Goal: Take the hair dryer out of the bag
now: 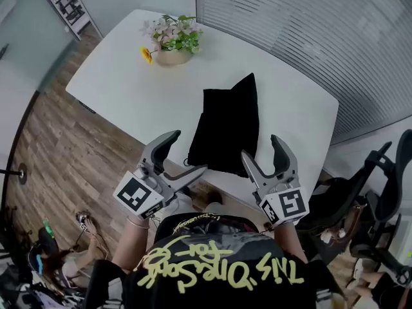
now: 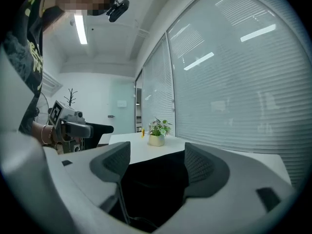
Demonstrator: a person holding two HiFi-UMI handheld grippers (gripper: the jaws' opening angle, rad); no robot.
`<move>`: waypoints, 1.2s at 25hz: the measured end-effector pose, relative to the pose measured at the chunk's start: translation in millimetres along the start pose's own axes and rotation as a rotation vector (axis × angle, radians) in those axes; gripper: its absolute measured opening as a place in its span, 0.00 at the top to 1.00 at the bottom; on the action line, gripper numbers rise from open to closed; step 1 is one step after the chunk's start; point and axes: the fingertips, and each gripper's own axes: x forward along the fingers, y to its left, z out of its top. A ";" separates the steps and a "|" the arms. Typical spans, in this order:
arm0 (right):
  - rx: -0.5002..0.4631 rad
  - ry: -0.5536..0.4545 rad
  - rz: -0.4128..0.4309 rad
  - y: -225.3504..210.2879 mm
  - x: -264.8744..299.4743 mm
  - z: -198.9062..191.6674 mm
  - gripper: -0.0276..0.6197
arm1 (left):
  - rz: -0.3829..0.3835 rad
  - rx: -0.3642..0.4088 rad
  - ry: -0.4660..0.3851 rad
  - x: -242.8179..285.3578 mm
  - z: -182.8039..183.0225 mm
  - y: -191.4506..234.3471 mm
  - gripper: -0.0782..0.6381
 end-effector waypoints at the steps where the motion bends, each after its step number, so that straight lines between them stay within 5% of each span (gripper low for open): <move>1: 0.003 -0.002 -0.019 1.7 1.7 1.8 0.45 | -0.031 0.007 0.014 1.1 -1.1 2.0 0.33; 10: 0.010 -0.003 -0.184 11.2 4.3 8.5 0.45 | -0.280 0.080 0.082 12.0 -4.2 10.7 0.33; 18: 0.029 0.010 -0.325 18.0 -9.5 -1.4 0.45 | -0.530 0.123 0.213 24.3 -53.9 -5.5 0.33; 30: 0.055 0.021 -0.473 35.8 -33.4 -18.3 0.45 | -0.656 0.417 0.367 32.4 -105.4 -20.9 0.33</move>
